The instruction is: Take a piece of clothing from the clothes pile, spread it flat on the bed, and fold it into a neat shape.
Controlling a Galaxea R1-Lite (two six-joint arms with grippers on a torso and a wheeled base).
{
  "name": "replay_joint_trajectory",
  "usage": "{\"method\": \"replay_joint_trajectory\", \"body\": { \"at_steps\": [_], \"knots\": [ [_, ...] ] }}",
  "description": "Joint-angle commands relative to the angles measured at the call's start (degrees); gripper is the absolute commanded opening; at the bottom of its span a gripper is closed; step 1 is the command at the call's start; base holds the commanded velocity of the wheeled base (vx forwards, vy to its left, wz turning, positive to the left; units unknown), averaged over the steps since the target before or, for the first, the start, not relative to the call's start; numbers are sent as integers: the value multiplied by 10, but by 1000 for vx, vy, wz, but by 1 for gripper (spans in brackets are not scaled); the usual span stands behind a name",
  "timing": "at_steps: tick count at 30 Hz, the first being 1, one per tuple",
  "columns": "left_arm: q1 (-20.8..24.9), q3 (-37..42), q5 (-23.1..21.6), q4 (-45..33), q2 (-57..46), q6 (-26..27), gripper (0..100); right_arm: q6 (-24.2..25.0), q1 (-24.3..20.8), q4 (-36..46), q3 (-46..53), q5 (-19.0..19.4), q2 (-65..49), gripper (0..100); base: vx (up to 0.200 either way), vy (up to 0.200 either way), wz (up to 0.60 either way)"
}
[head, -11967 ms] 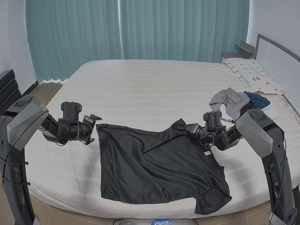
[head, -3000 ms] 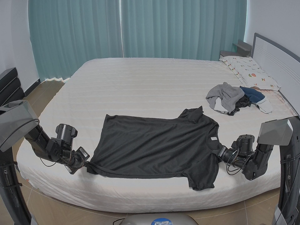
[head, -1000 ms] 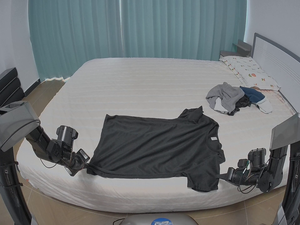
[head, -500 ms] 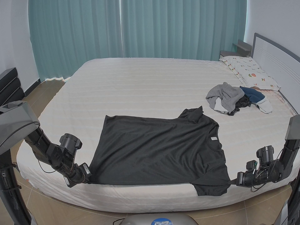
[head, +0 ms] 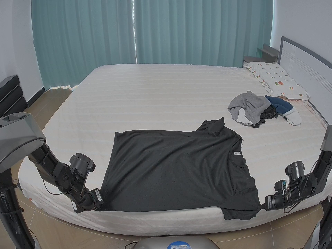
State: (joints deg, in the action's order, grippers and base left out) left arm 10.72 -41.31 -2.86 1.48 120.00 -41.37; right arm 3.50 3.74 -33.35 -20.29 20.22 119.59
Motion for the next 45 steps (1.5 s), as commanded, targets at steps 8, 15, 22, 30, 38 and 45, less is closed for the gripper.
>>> {"method": "replay_joint_trajectory", "body": {
  "at_steps": [8, 15, 22, 30, 38, 45],
  "knots": [
    [7, 1, 2, 7, 1, -2, 100, 9, -8, -7, -21, 2, 22, 100, 0, 0, 0],
    [4, -11, -3, 18, -12, -8, 100, 109, -15, -14, -49, 7, -9, 100, 0, 0, 0],
    [1, -14, -5, 41, -29, -11, 100, 220, -50, -63, -58, 34, 0, 100, 0, 0, 0],
    [-2, -16, -3, 62, -25, -13, 100, 303, -63, -91, -72, 57, 22, 100, 0, 0, 0],
    [-15, -21, -6, 63, -23, -28, 100, 362, -57, -94, -85, 94, 14, 100, 0, 125, 0],
    [-18, -24, -7, 63, -22, -28, 100, 368, -57, -128, -82, 93, 21, 100, 0, 114, 0]
  ]
}}
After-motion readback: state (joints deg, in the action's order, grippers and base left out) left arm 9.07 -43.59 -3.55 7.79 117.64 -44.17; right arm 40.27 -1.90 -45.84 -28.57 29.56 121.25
